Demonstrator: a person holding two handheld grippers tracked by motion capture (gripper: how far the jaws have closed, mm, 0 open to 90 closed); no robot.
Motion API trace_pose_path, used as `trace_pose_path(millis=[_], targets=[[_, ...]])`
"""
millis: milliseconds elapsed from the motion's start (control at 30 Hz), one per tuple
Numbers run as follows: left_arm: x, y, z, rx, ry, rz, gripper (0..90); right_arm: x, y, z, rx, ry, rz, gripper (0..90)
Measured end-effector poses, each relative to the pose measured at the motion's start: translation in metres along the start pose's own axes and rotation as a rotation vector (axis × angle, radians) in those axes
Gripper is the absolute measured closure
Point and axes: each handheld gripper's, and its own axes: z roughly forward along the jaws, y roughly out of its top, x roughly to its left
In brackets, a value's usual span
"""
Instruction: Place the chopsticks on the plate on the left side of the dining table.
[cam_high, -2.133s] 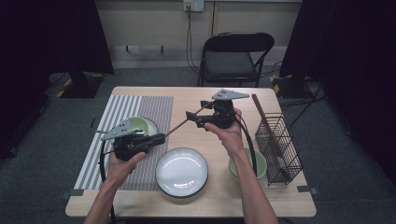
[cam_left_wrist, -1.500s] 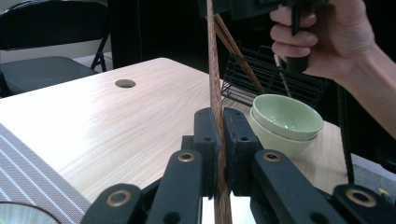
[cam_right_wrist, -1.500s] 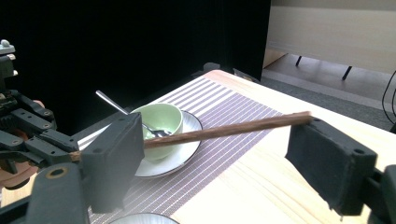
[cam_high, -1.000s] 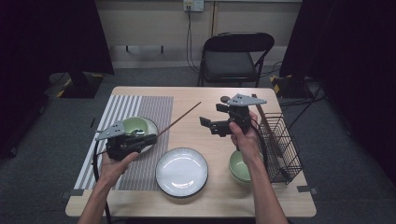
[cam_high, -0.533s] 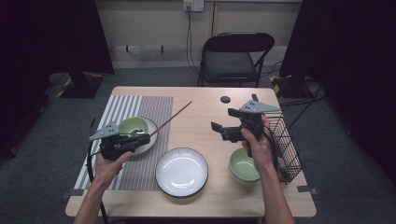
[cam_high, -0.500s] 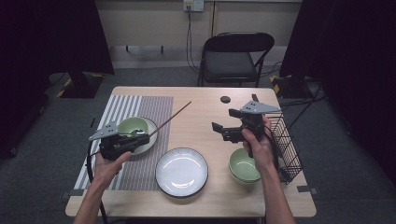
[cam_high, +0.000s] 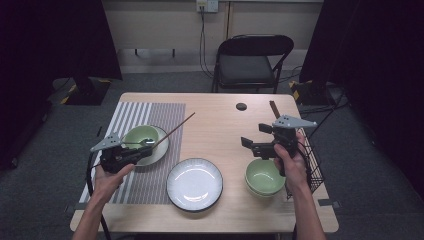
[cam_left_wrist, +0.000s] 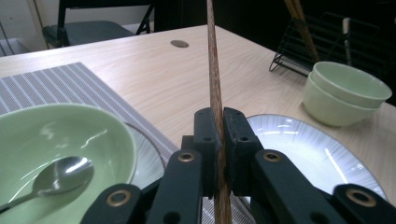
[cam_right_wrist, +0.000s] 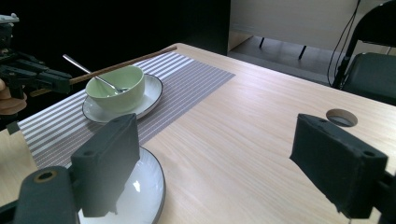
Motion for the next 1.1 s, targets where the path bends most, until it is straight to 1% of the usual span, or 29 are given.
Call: trace_pose_path(millis=[167, 267, 333, 400, 433, 467, 533, 567, 667, 733, 833, 867, 967, 1033, 1067, 1100], targets=[[0.006, -0.009, 0.001, 0.029, 0.012, -0.010, 84.8, 0.000, -0.006, -0.007, 0.015, -0.010, 0.000, 14.6], [0.008, -0.017, 0.001, 0.045, 0.016, -0.020, 84.8, 0.000, -0.009, -0.011, 0.017, -0.030, -0.006, 14.6], [0.009, -0.021, 0.002, 0.054, 0.021, -0.030, 84.8, 0.000, -0.010, -0.013, 0.020, -0.031, -0.008, 14.6], [0.011, -0.024, 0.002, 0.069, 0.028, -0.026, 84.8, -0.001, -0.011, -0.015, 0.014, -0.030, -0.003, 14.6], [0.012, -0.026, 0.002, 0.069, 0.026, -0.035, 84.8, -0.001, -0.012, -0.015, 0.014, -0.031, 0.000, 14.6], [0.014, -0.028, 0.001, 0.080, 0.024, -0.040, 84.8, -0.001, -0.013, -0.015, 0.018, -0.032, -0.001, 14.6], [0.016, -0.031, 0.000, 0.092, 0.047, -0.038, 84.8, -0.002, -0.015, -0.015, 0.022, -0.036, 0.003, 14.6], [0.017, -0.033, 0.000, 0.092, 0.042, -0.048, 84.8, -0.003, -0.016, -0.015, 0.023, -0.037, 0.009, 14.6], [0.018, -0.036, -0.003, 0.082, 0.048, -0.045, 84.8, -0.004, -0.018, -0.014, 0.022, -0.043, 0.010, 14.7], [0.019, -0.041, -0.002, 0.107, 0.062, -0.042, 84.8, -0.003, -0.018, -0.013, 0.028, -0.045, 0.006, 14.6], [0.024, -0.047, -0.001, 0.138, 0.076, -0.051, 84.8, -0.001, -0.017, -0.011, 0.031, -0.042, -0.001, 14.6], [0.025, -0.048, -0.002, 0.139, 0.082, -0.050, 84.7, -0.001, -0.017, -0.011, 0.031, -0.040, -0.005, 14.6], [0.028, -0.049, -0.003, 0.133, 0.092, -0.064, 84.7, 0.001, -0.017, -0.009, 0.035, -0.035, -0.008, 14.6], [0.031, -0.052, -0.003, 0.139, 0.103, -0.068, 84.7, 0.001, -0.017, -0.008, 0.038, -0.036, -0.010, 14.6], [0.033, -0.055, -0.003, 0.140, 0.104, -0.080, 84.7, 0.002, -0.017, -0.008, 0.040, -0.036, -0.009, 14.6], [0.035, -0.057, -0.002, 0.147, 0.104, -0.082, 84.7, 0.002, -0.017, -0.007, 0.043, -0.035, -0.010, 14.6]])
